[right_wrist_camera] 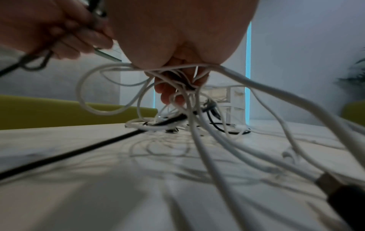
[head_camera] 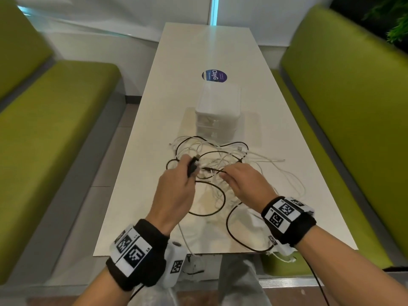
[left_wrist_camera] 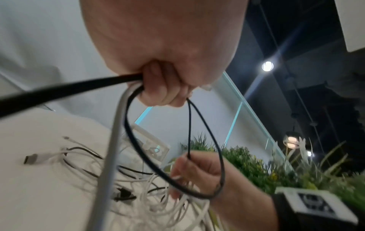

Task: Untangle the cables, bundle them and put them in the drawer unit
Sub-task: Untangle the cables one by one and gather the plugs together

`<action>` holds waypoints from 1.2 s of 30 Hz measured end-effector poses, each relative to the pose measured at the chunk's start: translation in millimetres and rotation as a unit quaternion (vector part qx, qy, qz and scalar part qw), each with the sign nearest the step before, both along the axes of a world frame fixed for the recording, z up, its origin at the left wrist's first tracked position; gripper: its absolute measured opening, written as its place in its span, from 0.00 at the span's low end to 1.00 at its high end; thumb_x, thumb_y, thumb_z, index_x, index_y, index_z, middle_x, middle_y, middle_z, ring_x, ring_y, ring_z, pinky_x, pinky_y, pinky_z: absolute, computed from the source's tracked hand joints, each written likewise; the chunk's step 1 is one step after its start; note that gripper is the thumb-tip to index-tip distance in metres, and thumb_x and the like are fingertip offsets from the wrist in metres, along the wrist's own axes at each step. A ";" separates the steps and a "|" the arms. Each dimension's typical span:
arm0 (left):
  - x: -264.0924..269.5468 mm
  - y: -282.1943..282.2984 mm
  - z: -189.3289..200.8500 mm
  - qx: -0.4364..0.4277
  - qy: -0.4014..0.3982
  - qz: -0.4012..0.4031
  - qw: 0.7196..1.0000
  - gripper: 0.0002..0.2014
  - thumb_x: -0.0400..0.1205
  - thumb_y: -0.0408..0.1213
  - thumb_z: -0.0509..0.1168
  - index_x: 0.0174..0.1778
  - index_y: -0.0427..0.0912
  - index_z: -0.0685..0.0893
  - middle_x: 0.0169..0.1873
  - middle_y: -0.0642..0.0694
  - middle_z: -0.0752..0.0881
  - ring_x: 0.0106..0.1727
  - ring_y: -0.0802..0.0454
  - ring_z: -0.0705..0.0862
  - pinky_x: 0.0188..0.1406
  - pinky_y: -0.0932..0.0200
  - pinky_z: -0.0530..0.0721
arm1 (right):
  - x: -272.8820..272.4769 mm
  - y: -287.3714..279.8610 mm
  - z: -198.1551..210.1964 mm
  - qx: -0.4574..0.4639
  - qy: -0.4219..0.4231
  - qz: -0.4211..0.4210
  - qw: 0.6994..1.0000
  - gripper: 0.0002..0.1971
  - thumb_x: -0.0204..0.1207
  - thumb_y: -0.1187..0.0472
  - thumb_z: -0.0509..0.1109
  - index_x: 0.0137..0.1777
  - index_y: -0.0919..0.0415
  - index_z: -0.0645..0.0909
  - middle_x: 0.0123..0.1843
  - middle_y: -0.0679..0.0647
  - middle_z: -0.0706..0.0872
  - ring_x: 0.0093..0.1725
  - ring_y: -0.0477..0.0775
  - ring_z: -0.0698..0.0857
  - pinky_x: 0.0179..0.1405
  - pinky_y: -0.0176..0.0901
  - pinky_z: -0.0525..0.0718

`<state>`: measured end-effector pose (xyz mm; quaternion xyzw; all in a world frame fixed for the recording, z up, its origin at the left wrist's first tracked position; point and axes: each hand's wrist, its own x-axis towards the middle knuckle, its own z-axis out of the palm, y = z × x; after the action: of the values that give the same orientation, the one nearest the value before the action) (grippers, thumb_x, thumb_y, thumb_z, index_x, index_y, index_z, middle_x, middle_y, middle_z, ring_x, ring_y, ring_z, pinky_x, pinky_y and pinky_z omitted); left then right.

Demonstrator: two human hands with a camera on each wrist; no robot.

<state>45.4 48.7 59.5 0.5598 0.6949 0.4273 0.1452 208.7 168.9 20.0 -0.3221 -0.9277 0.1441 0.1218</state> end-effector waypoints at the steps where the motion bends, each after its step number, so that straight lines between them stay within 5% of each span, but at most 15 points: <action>1: -2.0 -4.4 5.4 0.045 -0.065 0.004 0.997 0.07 0.87 0.47 0.57 0.46 0.50 0.73 0.28 0.55 0.80 0.29 0.54 0.78 0.27 0.55 0.75 | 2.2 2.2 -1.7 0.002 0.008 -0.004 1.000 0.24 0.84 0.43 0.47 0.43 0.58 0.78 0.37 0.51 0.81 0.40 0.55 0.77 0.41 0.51 0.78; 4: -2.8 -15.3 19.0 0.136 -0.257 0.006 0.957 0.11 0.86 0.49 0.59 0.39 0.53 0.73 0.25 0.60 0.73 0.25 0.60 0.69 0.26 0.74 0.70 | 3.1 5.5 -1.4 -0.002 0.027 -0.005 1.000 0.22 0.84 0.47 0.48 0.43 0.60 0.77 0.38 0.52 0.80 0.40 0.56 0.77 0.42 0.49 0.76; 10: 6.5 -29.0 32.2 0.243 -0.360 -0.039 0.900 0.11 0.84 0.52 0.63 0.37 0.54 0.75 0.26 0.61 0.70 0.24 0.63 0.63 0.19 0.71 0.64 | 3.7 14.5 -6.6 -0.043 0.018 -0.008 0.999 0.17 0.86 0.53 0.54 0.47 0.63 0.80 0.43 0.53 0.81 0.45 0.56 0.77 0.45 0.50 0.76; 13: 1.7 -33.4 52.9 0.285 -0.344 -0.064 0.892 0.10 0.84 0.51 0.59 0.38 0.54 0.74 0.26 0.62 0.71 0.23 0.64 0.63 0.19 0.70 0.63 | 12.0 22.4 -10.7 -0.044 0.022 -0.036 0.998 0.17 0.87 0.50 0.54 0.43 0.58 0.77 0.41 0.50 0.79 0.45 0.54 0.76 0.46 0.53 0.78; 15: -2.7 -28.9 55.1 0.256 -0.314 -0.042 0.913 0.10 0.85 0.52 0.59 0.38 0.58 0.76 0.26 0.61 0.72 0.24 0.62 0.65 0.20 0.69 0.64 | 12.7 21.2 -9.3 -0.035 0.014 -0.046 0.998 0.22 0.86 0.43 0.48 0.40 0.57 0.73 0.39 0.49 0.78 0.42 0.53 0.75 0.45 0.53 0.78; 19: -8.1 -11.1 20.8 0.106 -0.115 0.071 0.985 0.05 0.87 0.44 0.58 0.52 0.50 0.78 0.28 0.59 0.79 0.28 0.55 0.76 0.28 0.49 0.75 | 5.4 14.0 -3.5 -0.031 -0.038 -0.059 0.997 0.26 0.85 0.42 0.47 0.38 0.57 0.77 0.39 0.51 0.81 0.42 0.55 0.80 0.45 0.56 0.80; 22: -10.0 -2.6 -3.7 0.019 -0.035 0.084 0.996 0.08 0.87 0.35 0.59 0.61 0.47 0.75 0.28 0.55 0.79 0.29 0.53 0.78 0.28 0.53 0.71 | 2.6 11.3 1.5 -0.034 -0.062 -0.060 0.996 0.21 0.86 0.47 0.52 0.45 0.60 0.81 0.44 0.54 0.84 0.46 0.57 0.81 0.51 0.54 0.79; 28: 8.0 2.2 -3.7 -0.021 -0.031 -0.011 0.999 0.17 0.86 0.33 0.59 0.70 0.51 0.71 0.26 0.60 0.74 0.26 0.63 0.74 0.26 0.65 0.65 | -1.6 0.7 13.1 -0.015 -0.098 -0.025 0.995 0.19 0.88 0.52 0.53 0.48 0.63 0.81 0.46 0.58 0.84 0.48 0.60 0.80 0.53 0.52 0.74; 32: 24.4 6.4 -8.4 -0.049 -0.050 -0.053 0.996 0.11 0.86 0.32 0.61 0.62 0.46 0.73 0.25 0.60 0.74 0.27 0.68 0.77 0.25 0.70 0.67 | -7.1 -0.4 3.3 0.009 -0.107 -0.004 0.994 0.23 0.86 0.48 0.49 0.49 0.62 0.82 0.46 0.58 0.84 0.48 0.60 0.80 0.50 0.51 0.72; 34: 29.6 9.1 -14.0 -0.072 -0.051 -0.079 0.993 0.11 0.86 0.34 0.61 0.64 0.46 0.73 0.28 0.58 0.79 0.29 0.64 0.79 0.27 0.68 0.68 | -7.8 -2.3 -3.6 0.031 -0.121 0.033 0.992 0.25 0.80 0.50 0.46 0.51 0.60 0.83 0.44 0.55 0.85 0.47 0.59 0.80 0.46 0.49 0.72; 36: 32.7 11.3 -18.2 -0.095 -0.033 -0.096 0.990 0.14 0.86 0.36 0.61 0.68 0.48 0.71 0.35 0.51 0.85 0.35 0.54 0.84 0.32 0.58 0.74 | -5.5 -6.1 -4.8 0.061 -0.135 0.068 0.987 0.15 0.74 0.58 0.56 0.50 0.58 0.85 0.45 0.54 0.86 0.45 0.59 0.81 0.43 0.50 0.73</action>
<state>78.1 59.9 41.2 0.5933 0.6703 0.3613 0.2611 203.1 162.8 15.2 -0.2666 -0.9625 0.0502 0.0052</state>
